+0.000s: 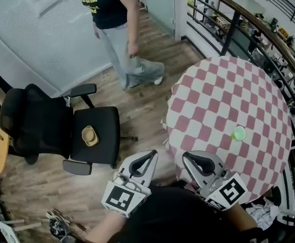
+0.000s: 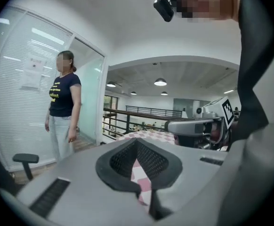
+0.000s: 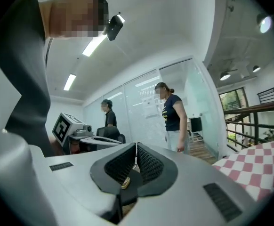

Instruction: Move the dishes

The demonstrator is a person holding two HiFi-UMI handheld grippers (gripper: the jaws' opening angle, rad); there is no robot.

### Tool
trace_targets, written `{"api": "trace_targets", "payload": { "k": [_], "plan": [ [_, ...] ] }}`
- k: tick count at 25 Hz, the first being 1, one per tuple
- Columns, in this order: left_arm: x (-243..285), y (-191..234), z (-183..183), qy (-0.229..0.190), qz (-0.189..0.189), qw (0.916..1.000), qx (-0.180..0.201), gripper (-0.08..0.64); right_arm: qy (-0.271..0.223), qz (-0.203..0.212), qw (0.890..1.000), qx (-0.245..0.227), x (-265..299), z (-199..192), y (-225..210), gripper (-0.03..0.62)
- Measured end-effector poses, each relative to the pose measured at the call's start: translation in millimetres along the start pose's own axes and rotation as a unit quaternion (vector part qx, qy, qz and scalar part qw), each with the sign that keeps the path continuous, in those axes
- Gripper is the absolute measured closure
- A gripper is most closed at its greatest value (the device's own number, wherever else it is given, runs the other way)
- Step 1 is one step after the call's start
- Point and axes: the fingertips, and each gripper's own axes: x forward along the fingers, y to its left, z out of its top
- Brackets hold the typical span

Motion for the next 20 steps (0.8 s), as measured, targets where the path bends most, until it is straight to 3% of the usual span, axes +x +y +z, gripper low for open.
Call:
{"api": "trace_targets", "payload": {
  "k": [5, 10, 16, 20],
  "plan": [
    [-93, 88, -13, -0.011, 0.070, 0.9974, 0.011, 0.555, 0.021, 0.081, 0.996, -0.018, 100, -9, 88, 0.566],
    [-180, 168, -48, 0.022, 0.104, 0.9943, -0.007, 0.555, 0.044, 0.122, 0.991, -0.014, 193, -32, 156, 0.566],
    [-264, 262, -81, 0.047, 0.196, 0.9783, -0.049, 0.555, 0.097, 0.207, 0.973, -0.019, 306, -62, 225, 0.566],
    [-301, 298, -100, 0.049, 0.252, 0.9618, -0.095, 0.555, 0.133, 0.261, 0.956, -0.004, 360, -91, 259, 0.565]
  ]
}}
